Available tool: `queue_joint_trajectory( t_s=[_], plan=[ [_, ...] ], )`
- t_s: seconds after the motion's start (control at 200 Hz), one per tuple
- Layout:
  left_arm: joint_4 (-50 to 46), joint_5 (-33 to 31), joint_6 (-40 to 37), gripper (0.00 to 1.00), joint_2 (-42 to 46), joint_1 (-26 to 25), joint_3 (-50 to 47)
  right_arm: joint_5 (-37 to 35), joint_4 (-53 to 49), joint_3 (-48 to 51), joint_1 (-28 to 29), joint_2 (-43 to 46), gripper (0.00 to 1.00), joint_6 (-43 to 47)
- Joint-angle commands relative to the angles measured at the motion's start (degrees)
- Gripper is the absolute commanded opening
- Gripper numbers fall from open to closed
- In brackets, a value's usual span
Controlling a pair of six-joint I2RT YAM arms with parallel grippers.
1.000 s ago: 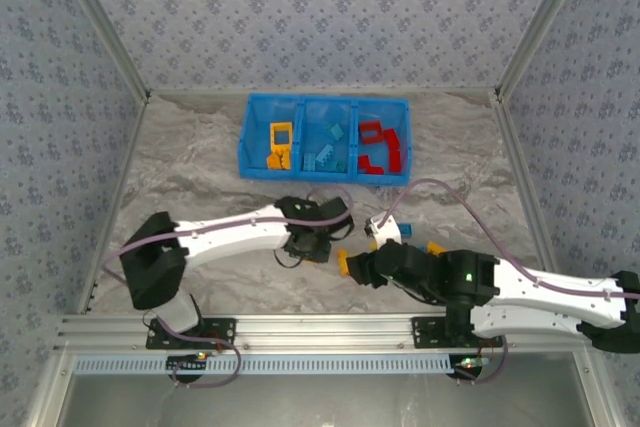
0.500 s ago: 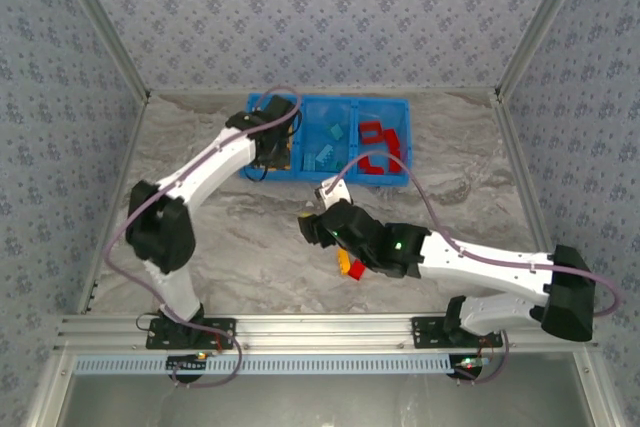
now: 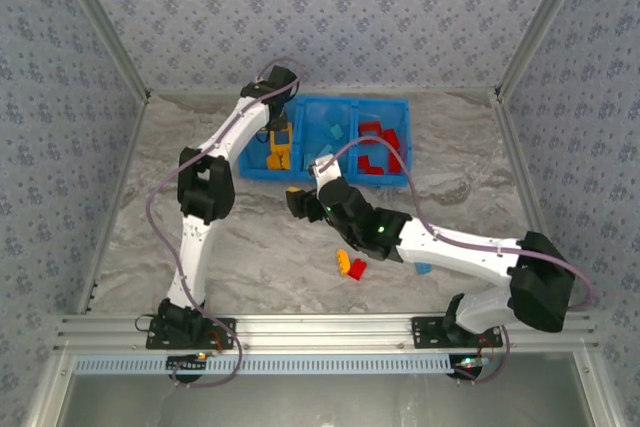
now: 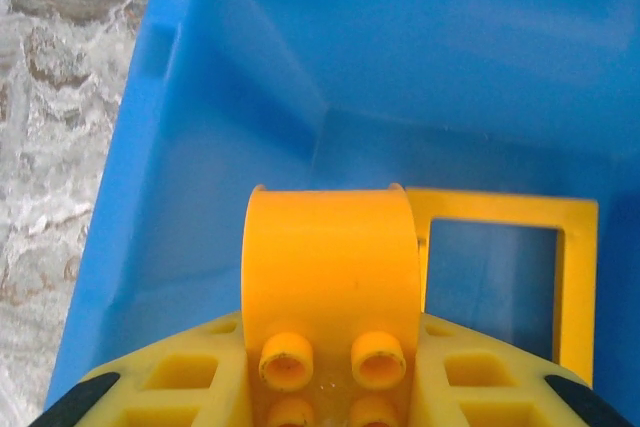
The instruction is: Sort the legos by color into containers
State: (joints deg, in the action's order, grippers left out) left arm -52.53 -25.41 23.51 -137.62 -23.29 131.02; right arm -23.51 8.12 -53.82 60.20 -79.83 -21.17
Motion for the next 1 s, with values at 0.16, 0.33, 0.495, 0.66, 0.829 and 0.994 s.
queue_joint_trajectory(
  t_s=[0.16, 0.33, 0.495, 0.66, 0.829, 0.994],
  plan=[
    [-3.5, 0.6, -2.0, 0.37, -5.3, 0.6, 7.6, 1.6, 6.4, -4.8, -0.2, -4.8, 0.77, 1.6],
    [-5.0, 2.8, -1.4, 0.61, -4.8, 0.4, 7.9, 1.8, 5.6, -4.3, 0.2, -4.1, 0.77, 0.6],
    [-5.5, 3.6, -0.5, 0.63, 0.5, -0.9, 6.6, -0.5, 3.7, -2.3, 0.8, -0.3, 0.77, 0.8],
    [-6.1, 4.9, 1.8, 0.63, 9.8, -3.1, 4.3, -6.3, -3.7, 1.3, 1.9, 7.8, 0.76, -0.9],
    [-3.2, 5.6, 3.6, 0.65, 24.4, -6.5, -4.1, -14.9, -24.9, 0.0, 2.2, 15.6, 0.74, -11.7],
    [5.7, 15.9, 0.3, 0.67, 42.1, -10.9, -22.0, -20.6, -52.4, -3.2, 1.4, 19.0, 0.66, -37.8]
  ],
)
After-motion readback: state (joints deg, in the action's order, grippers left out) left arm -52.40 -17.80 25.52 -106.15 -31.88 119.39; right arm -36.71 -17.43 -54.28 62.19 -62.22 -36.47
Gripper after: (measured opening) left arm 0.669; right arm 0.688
